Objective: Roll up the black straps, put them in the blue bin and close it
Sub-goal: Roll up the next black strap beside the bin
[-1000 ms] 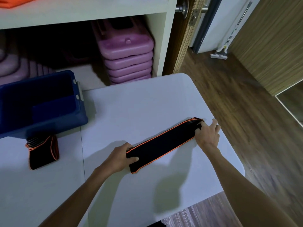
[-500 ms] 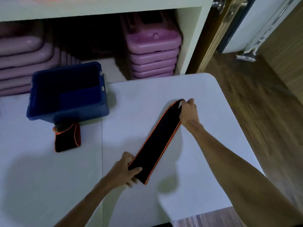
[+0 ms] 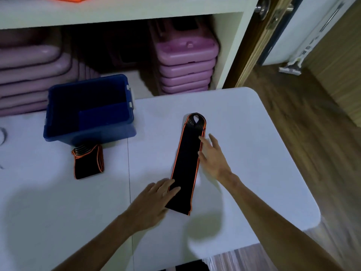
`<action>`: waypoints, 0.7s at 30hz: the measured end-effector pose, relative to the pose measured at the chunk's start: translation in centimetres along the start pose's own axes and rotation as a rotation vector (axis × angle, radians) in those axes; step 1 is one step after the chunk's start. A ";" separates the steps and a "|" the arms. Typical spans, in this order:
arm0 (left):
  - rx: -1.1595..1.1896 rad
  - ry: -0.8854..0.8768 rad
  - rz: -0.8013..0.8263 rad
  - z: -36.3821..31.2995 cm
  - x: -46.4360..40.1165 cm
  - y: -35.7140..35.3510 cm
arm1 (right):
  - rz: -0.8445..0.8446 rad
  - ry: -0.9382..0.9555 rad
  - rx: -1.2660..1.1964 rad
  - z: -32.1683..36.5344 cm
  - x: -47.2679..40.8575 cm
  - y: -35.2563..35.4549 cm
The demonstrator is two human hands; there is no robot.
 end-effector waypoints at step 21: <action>0.709 0.261 0.065 0.7 -2.4 0.4 | -0.071 -0.011 -0.266 0.6 14.4 -4.6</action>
Point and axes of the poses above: each hand's wrist, its own x-axis away from the middle knuckle, its own y-axis out of the back of the hand, z = x × y, the point moved 2 cm from there along -x, towards the middle knuckle, and after that the axes turned 11 degrees about -x, right-handed, at the moved point
